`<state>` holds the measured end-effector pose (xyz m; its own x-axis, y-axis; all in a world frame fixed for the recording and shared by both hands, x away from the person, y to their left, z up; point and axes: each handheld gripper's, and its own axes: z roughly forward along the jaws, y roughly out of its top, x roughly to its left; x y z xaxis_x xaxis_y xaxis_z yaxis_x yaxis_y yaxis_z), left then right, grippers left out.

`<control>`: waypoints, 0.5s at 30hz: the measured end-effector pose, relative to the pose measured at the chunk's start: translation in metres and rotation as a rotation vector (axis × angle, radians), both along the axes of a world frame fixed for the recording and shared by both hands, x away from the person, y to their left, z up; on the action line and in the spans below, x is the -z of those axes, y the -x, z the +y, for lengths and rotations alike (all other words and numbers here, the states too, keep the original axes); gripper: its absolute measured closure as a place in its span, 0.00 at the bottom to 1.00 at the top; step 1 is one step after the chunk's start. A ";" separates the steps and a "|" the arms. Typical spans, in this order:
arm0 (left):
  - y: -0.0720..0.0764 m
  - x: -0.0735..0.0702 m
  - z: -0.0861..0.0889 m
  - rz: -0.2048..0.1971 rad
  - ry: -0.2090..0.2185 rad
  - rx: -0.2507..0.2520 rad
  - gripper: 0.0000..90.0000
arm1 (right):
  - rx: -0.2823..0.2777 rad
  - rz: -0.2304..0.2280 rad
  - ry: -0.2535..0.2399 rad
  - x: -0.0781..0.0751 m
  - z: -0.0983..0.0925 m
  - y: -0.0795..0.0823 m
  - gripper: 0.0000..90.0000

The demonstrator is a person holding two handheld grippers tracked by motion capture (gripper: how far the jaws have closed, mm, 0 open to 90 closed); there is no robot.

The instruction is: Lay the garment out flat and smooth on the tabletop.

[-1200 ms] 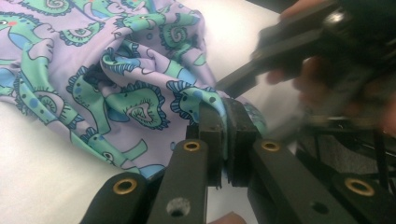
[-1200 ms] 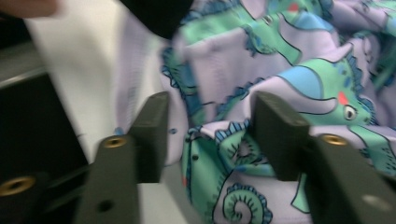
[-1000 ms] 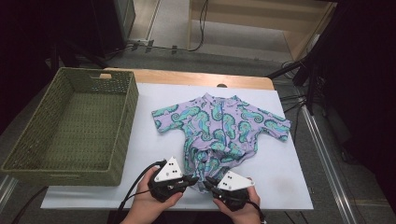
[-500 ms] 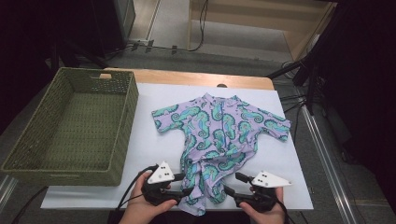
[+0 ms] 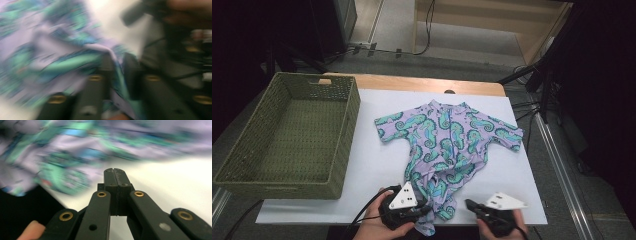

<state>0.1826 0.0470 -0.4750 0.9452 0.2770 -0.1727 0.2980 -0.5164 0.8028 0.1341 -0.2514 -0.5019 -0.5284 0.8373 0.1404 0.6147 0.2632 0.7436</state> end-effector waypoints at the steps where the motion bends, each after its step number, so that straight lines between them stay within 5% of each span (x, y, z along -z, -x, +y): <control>1: 0.000 0.000 0.000 0.000 0.000 0.000 0.65 | 0.000 0.000 0.000 0.000 0.000 0.000 0.98; 2: -0.001 -0.001 0.002 0.000 0.035 -0.008 0.59 | 0.098 -0.014 0.038 0.001 -0.024 0.007 0.98; 4: -0.004 -0.003 0.005 0.001 0.044 -0.021 0.53 | 0.123 0.002 -0.032 0.006 -0.040 0.011 0.98; 8: -0.020 -0.004 0.029 -0.005 0.079 -0.130 0.50 | 0.036 -0.023 -0.081 0.008 -0.027 0.008 0.86; 10: -0.031 -0.001 0.044 -0.015 0.060 -0.238 0.50 | -0.001 -0.040 -0.091 0.007 -0.013 0.005 0.78; 15: -0.042 0.010 0.050 0.011 0.042 -0.303 0.42 | -0.048 -0.052 -0.128 0.005 0.007 -0.002 0.64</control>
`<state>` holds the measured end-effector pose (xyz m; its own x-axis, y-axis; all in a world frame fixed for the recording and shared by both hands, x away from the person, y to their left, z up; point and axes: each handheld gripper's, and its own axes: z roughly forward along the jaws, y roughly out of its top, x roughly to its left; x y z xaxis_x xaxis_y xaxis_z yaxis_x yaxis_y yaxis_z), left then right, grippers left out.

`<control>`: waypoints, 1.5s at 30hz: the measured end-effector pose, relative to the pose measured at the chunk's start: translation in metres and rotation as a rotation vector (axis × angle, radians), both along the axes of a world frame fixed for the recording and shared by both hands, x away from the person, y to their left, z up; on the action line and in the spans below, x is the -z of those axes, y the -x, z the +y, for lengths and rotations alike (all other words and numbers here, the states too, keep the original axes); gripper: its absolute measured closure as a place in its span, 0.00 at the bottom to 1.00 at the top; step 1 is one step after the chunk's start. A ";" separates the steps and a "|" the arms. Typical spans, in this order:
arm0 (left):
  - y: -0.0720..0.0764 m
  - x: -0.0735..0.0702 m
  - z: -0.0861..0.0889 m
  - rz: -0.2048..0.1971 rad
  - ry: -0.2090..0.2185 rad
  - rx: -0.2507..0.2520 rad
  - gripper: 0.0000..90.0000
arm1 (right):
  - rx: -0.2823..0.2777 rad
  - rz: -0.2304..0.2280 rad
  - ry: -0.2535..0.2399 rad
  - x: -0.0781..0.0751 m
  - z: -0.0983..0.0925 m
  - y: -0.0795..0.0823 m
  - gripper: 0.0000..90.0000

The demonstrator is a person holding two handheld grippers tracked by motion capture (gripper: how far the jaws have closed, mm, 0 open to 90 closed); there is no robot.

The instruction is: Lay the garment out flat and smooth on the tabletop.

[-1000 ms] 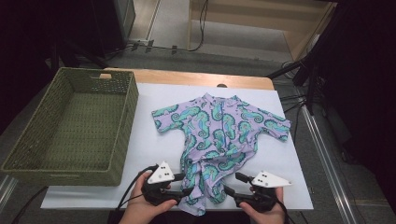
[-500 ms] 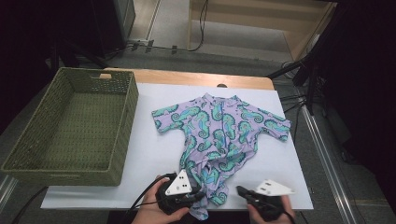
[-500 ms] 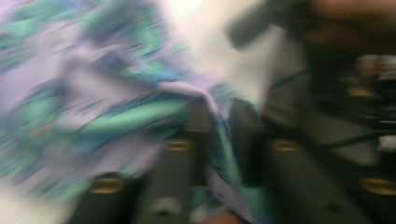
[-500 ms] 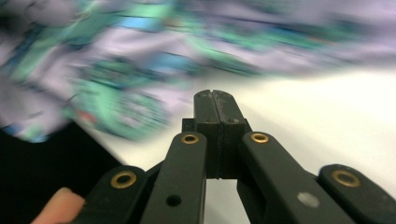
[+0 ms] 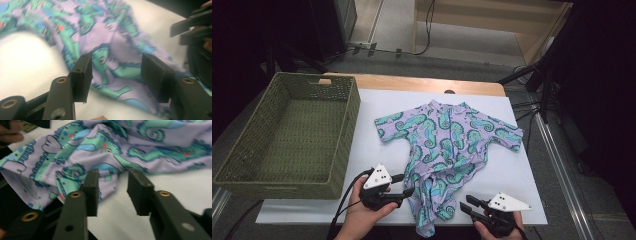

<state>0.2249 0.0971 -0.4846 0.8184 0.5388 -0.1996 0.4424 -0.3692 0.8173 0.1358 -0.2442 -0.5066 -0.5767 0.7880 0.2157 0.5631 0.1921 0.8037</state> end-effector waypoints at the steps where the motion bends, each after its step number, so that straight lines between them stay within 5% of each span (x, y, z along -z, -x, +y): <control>1: -0.001 0.002 0.000 0.009 -0.006 -0.006 0.42 | -0.008 -0.004 0.003 0.000 0.005 -0.001 0.60; 5: -0.004 0.009 -0.005 0.044 -0.015 -0.001 0.06 | -0.031 -0.022 0.026 0.000 0.030 -0.002 0.27; 9: -0.006 0.011 -0.005 0.056 0.008 0.012 0.00 | -0.061 -0.008 0.070 0.004 0.047 -0.004 0.30; 11: -0.006 0.011 -0.005 0.049 0.009 0.015 0.00 | -0.074 0.011 0.149 0.010 0.059 -0.006 0.66; 12: -0.006 0.011 -0.005 0.049 0.009 0.015 0.00 | -0.074 0.011 0.149 0.010 0.059 -0.006 0.66; 13: -0.006 0.012 -0.005 0.049 0.005 0.012 0.00 | -0.083 0.025 0.152 0.011 0.057 -0.007 0.86; 15: -0.006 0.014 -0.006 0.044 -0.006 0.003 0.00 | -0.068 0.015 0.146 0.009 0.050 -0.007 0.95; 23: -0.010 0.017 -0.001 0.047 -0.050 -0.040 0.14 | 0.104 -0.014 0.087 -0.002 -0.007 -0.005 0.96; 26: -0.011 0.019 -0.003 0.050 -0.089 -0.054 0.22 | 0.238 0.001 0.059 -0.001 -0.051 -0.003 0.96; 30: -0.011 0.022 -0.006 0.054 -0.115 -0.056 0.30 | 0.380 0.019 0.104 0.003 -0.085 0.000 0.96; 35: -0.011 0.022 -0.009 0.054 -0.137 -0.057 0.38 | 0.512 0.051 0.094 0.007 -0.110 0.002 0.94; 38: -0.012 0.023 -0.012 0.057 -0.143 -0.061 0.43 | 0.481 -0.015 0.052 -0.001 -0.101 0.006 0.76; 42: -0.012 0.024 -0.016 0.063 -0.154 -0.049 0.50 | 0.381 -0.089 0.032 -0.014 -0.080 0.009 0.68; 45: -0.012 0.026 -0.023 0.060 -0.171 -0.037 0.52 | 0.248 -0.132 0.004 -0.023 -0.050 0.010 0.60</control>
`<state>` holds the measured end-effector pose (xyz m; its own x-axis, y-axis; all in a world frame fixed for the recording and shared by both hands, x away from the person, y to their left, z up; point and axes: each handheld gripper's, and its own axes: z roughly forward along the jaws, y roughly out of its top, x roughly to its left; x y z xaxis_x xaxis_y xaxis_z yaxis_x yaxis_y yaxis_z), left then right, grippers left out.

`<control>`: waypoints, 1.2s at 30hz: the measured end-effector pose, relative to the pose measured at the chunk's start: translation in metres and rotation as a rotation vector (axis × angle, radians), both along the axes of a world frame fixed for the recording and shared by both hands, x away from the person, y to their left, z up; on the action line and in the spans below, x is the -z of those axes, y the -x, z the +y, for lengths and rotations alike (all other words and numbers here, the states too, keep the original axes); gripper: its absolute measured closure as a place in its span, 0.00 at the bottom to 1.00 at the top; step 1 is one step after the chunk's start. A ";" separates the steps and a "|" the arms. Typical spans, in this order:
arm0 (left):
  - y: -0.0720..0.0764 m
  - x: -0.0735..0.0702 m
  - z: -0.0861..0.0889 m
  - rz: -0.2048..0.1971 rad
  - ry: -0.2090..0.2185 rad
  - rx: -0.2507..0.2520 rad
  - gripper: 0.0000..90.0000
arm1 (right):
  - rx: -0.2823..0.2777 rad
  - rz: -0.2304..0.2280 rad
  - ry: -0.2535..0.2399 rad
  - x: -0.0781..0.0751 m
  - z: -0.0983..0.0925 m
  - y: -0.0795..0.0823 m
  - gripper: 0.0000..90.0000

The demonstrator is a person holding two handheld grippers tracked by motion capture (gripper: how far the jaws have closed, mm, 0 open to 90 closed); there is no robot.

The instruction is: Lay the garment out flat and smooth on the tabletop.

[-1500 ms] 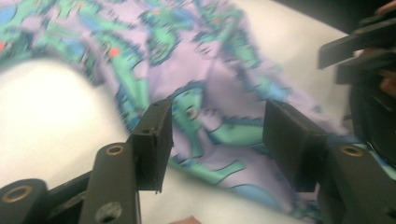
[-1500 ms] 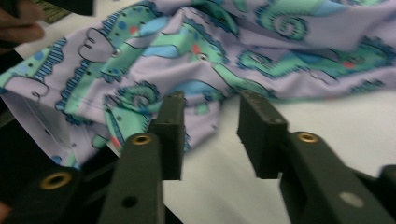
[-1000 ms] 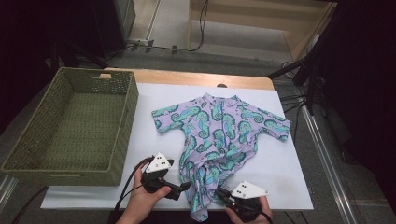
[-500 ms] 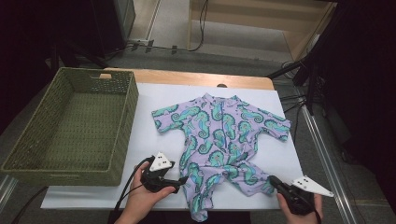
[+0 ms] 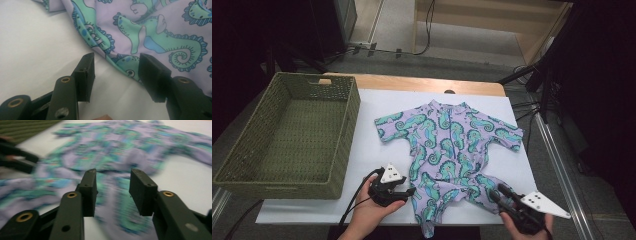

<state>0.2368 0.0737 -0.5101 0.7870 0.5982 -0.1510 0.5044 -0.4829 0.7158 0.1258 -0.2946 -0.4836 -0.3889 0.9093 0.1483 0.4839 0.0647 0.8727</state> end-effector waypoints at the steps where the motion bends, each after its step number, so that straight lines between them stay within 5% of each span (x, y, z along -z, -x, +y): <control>1: 0.000 0.000 -0.002 0.000 -0.004 0.003 0.54 | -0.056 -0.003 -0.002 -0.001 0.011 -0.001 0.58; 4: 0.001 0.000 -0.009 -0.014 -0.021 0.009 0.66 | -0.230 0.020 -0.015 0.004 0.055 -0.013 0.45; 7: 0.002 0.000 -0.012 -0.035 -0.047 0.026 0.78 | -0.256 0.021 0.028 0.007 0.074 -0.021 0.36; 8: 0.001 -0.001 -0.012 -0.017 -0.037 0.052 0.93 | -0.260 0.037 0.065 0.010 0.089 -0.031 0.26; 10: 0.004 -0.001 -0.012 -0.027 -0.038 0.064 0.96 | -0.255 0.056 0.081 0.013 0.094 -0.037 0.26; 15: 0.011 -0.010 -0.004 -0.030 -0.016 0.117 0.99 | -0.246 0.190 0.186 0.035 0.109 -0.057 0.63; 16: 0.013 -0.013 -0.002 -0.024 -0.005 0.127 0.99 | -0.246 0.190 0.186 0.035 0.109 -0.057 0.63; 17: 0.015 -0.015 0.001 -0.014 0.007 0.140 0.99 | -0.253 0.193 0.188 0.038 0.109 -0.055 0.71; 18: 0.020 -0.020 0.005 -0.006 0.022 0.159 0.99 | -0.270 0.190 0.189 0.034 0.107 -0.048 0.90; 21: 0.026 -0.025 0.010 0.005 0.042 0.180 0.99 | -0.299 0.149 0.149 0.022 0.102 -0.032 0.97; 26: 0.046 -0.036 0.016 0.009 0.050 0.248 0.99 | -0.336 0.119 0.103 0.011 0.100 -0.007 0.98; 27: 0.050 -0.037 0.016 0.012 0.044 0.261 0.99 | -0.389 0.119 0.079 0.009 0.103 0.003 0.97; 30: 0.057 -0.036 0.019 0.020 0.024 0.284 0.98 | -0.460 0.120 0.017 0.006 0.101 0.012 0.75; 32: 0.055 -0.031 0.022 0.018 0.019 0.268 0.97 | -0.450 0.104 0.019 0.003 0.097 0.012 0.66; 34: 0.049 -0.026 0.026 0.020 0.054 0.207 0.78 | -0.312 0.060 0.015 -0.006 0.068 0.006 0.56; 35: 0.046 -0.024 0.027 0.015 0.066 0.177 0.78 | -0.312 0.060 0.015 -0.006 0.068 0.006 0.56; 36: 0.044 -0.023 0.027 0.005 0.064 0.158 0.73 | -0.253 0.056 0.009 -0.007 0.055 0.002 0.54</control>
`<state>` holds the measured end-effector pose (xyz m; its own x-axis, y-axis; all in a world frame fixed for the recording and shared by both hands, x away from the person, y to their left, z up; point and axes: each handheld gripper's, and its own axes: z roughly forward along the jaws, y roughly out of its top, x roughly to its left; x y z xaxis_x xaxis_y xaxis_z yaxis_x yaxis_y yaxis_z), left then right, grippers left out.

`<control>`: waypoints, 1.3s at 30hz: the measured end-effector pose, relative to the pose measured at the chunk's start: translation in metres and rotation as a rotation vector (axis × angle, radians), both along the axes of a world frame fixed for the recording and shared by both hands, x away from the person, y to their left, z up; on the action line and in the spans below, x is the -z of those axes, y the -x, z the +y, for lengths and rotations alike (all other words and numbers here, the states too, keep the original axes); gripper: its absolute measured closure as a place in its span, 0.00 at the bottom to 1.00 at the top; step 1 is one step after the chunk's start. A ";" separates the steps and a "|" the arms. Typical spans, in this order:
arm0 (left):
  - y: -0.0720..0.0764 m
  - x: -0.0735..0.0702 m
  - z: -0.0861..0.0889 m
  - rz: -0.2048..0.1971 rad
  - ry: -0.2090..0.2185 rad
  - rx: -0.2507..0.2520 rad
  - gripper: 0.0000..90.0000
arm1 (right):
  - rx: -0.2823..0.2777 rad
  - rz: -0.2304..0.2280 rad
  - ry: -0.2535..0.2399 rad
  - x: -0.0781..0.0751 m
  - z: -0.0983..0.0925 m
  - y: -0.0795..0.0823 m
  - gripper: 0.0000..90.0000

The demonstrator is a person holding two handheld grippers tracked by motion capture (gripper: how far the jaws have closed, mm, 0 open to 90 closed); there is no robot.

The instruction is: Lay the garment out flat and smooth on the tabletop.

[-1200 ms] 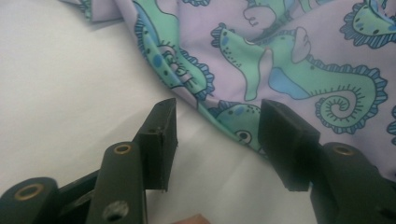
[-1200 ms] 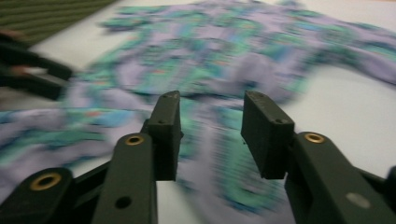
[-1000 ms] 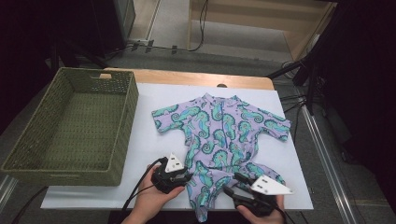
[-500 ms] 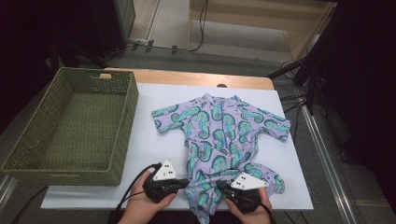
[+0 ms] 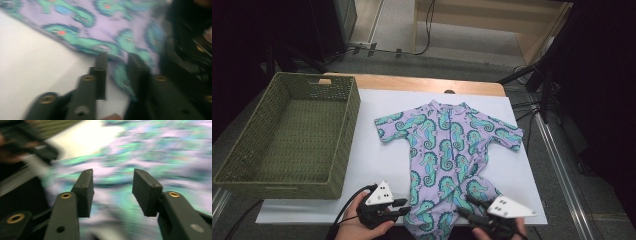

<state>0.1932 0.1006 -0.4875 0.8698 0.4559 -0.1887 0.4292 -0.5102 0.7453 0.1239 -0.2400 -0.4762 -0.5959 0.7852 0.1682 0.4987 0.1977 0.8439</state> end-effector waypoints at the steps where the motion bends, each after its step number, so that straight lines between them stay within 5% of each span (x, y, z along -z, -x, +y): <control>1: -0.003 0.002 -0.001 -0.009 -0.009 -0.016 0.69 | 0.060 -0.009 0.014 0.000 -0.013 -0.004 0.51; 4: -0.010 0.005 -0.006 -0.032 -0.020 -0.043 0.64 | 0.243 0.052 0.109 0.016 -0.049 -0.021 0.40; 7: -0.019 0.008 -0.016 -0.056 -0.045 -0.046 0.63 | 0.276 0.115 0.128 0.027 -0.058 -0.029 0.40; 9: -0.025 0.012 -0.024 -0.062 -0.064 -0.046 0.64 | 0.276 0.159 0.153 0.038 -0.059 -0.034 0.56; 10: -0.028 0.014 -0.028 -0.066 -0.073 -0.046 0.67 | 0.243 0.195 0.135 0.045 -0.057 -0.034 0.77; 11: -0.030 0.015 -0.031 -0.066 -0.073 -0.048 0.69 | 0.230 0.203 0.130 0.047 -0.056 -0.032 0.86; 15: -0.037 0.021 -0.040 -0.068 -0.088 -0.063 0.82 | 0.208 0.188 0.119 0.038 -0.057 -0.017 0.94; 20: -0.040 0.024 -0.046 -0.084 -0.105 -0.054 0.89 | 0.187 0.161 0.093 0.028 -0.060 0.010 0.94; 27: -0.046 0.026 -0.044 -0.045 -0.082 -0.076 0.99 | 0.186 0.126 0.049 0.014 -0.072 0.057 0.94; 29: -0.047 0.026 -0.046 -0.036 -0.080 -0.073 0.99 | 0.161 0.109 0.018 0.010 -0.076 0.069 0.84; 31: -0.049 0.026 -0.046 -0.027 -0.079 -0.069 0.99 | 0.157 0.064 -0.056 0.002 -0.087 0.079 0.64; 35: -0.050 0.026 -0.045 -0.024 -0.075 -0.068 0.99 | 0.204 0.055 -0.105 -0.003 -0.101 0.072 0.59; 39: -0.050 0.026 -0.044 -0.016 -0.070 -0.069 0.99 | 0.252 0.144 -0.058 0.008 -0.104 0.036 0.54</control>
